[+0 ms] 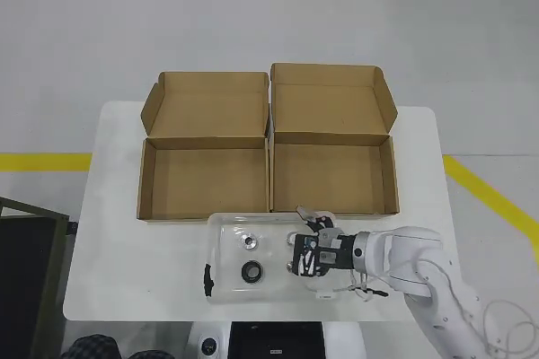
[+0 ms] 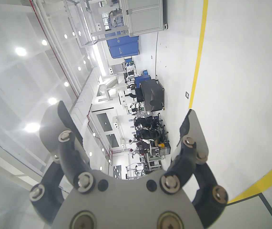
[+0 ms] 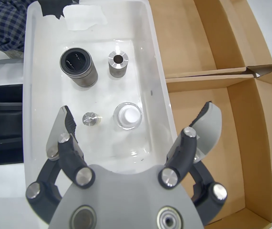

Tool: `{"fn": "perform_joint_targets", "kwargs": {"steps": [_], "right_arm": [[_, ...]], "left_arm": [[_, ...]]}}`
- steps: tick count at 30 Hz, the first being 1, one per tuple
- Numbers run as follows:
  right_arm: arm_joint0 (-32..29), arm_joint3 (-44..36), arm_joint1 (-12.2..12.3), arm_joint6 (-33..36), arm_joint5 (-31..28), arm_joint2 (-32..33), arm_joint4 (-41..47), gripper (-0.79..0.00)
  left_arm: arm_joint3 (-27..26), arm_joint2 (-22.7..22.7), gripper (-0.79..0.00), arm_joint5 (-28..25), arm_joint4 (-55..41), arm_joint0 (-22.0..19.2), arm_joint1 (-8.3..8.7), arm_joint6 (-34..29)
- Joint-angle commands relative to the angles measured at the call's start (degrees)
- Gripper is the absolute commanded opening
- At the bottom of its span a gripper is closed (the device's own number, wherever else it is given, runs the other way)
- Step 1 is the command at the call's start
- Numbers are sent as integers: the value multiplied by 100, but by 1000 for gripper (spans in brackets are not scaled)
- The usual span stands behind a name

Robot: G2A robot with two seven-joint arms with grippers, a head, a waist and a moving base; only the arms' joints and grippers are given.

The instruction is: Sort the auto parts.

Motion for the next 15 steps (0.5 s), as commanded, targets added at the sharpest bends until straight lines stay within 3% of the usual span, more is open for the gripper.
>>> {"fn": "perform_joint_targets", "kwargs": {"steps": [1,15], "right_arm": [[50,25,4,87,25,-65,40,0],[130,225,80,159,-23,-317,46,0]], "left_arm": [[0,0,0,0,0,0,0,0],[0,0,0,0,0,0,0,0]]}}
